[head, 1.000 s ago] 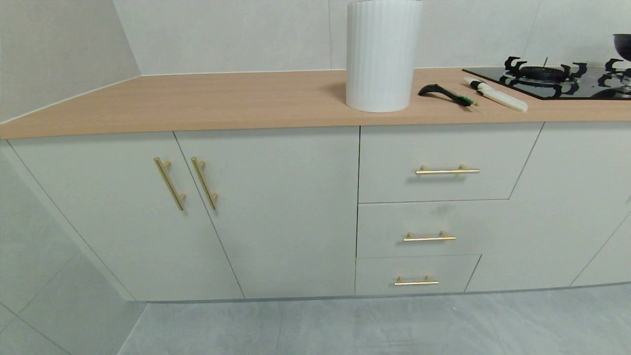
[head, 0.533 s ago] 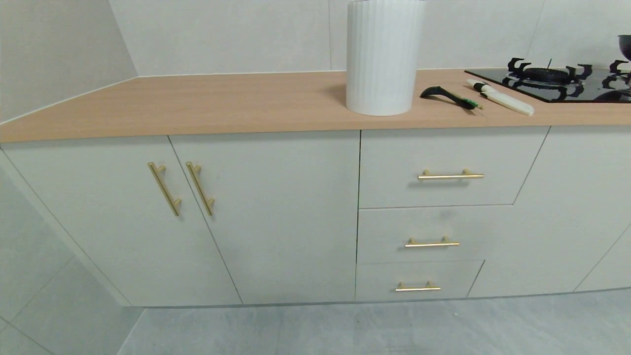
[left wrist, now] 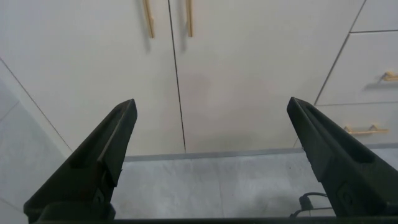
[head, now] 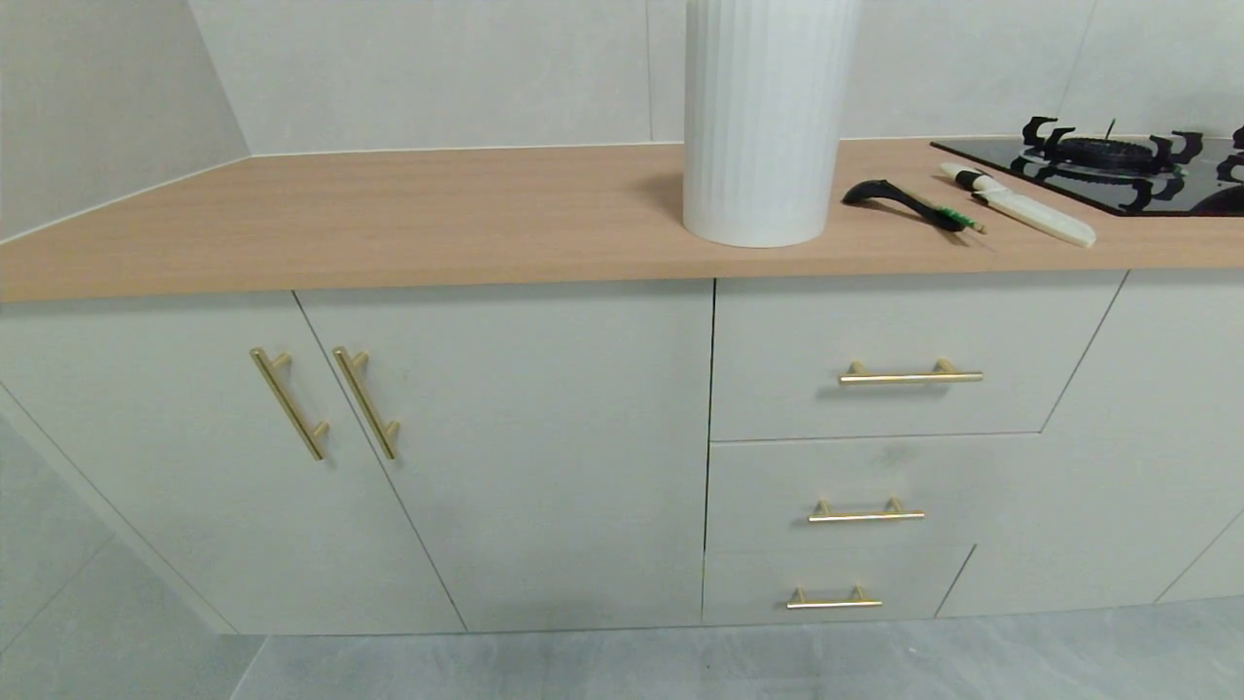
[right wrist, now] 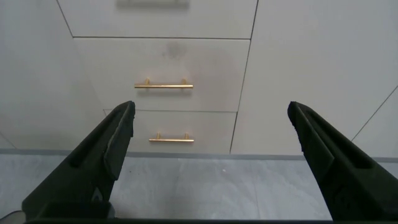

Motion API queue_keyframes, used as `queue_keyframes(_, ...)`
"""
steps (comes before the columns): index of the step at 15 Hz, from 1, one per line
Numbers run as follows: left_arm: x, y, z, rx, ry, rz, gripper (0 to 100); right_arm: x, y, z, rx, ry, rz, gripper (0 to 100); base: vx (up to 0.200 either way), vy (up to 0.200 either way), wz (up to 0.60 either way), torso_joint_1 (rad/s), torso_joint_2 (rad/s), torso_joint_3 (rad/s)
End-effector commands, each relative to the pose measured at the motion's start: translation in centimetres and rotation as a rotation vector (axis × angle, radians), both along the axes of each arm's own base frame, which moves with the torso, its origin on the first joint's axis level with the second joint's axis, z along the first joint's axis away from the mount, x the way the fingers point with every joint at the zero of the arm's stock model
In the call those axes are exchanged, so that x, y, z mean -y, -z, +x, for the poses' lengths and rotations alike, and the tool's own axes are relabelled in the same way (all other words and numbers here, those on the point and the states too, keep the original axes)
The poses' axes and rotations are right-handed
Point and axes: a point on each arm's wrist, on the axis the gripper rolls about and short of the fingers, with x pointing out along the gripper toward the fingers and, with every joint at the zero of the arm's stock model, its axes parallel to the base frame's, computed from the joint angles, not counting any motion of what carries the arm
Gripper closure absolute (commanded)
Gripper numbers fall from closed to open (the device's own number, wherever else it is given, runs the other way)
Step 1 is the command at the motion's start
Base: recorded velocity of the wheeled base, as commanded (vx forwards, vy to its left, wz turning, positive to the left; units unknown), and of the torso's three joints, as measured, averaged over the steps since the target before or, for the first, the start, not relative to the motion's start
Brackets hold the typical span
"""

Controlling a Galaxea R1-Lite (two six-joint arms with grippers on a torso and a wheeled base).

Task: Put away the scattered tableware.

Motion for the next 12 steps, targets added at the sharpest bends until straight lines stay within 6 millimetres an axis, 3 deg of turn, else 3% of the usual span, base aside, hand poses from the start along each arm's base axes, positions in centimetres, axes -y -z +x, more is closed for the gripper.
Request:
queue_keyframes(1, 0.0, 0.0, 0.0, -0.001, 0.0, 0.0, 0, 0.0, 0.0, 0.0, -0.002, 0.0, 0.0, 0, 0.0, 0.0, 0.0, 0.0, 0.0, 0.0)
queue_keyframes(7, 0.0, 0.0, 0.0, -0.001, 0.0, 0.001, 0, 0.0, -0.2, 0.0, 0.009, 0.001, -0.014, 0, 0.0, 0.0, 0.0, 0.0, 0.0, 0.0)
queue_keyframes(9, 0.0, 0.0, 0.0, -0.001, 0.0, 0.0, 0, 0.0, -4.5, -1.3, 0.145, -0.017, 0.025, 0, 0.0, 0.0, 0.0, 0.0, 0.0, 0.0)
queue_keyframes(12, 0.0, 0.0, 0.0, -0.001, 0.0, 0.0, 0, -0.2, -6.5, -0.1, -0.012, -0.129, 0.01, 0, 0.0, 0.0, 0.0, 0.0, 0.0, 0.0)
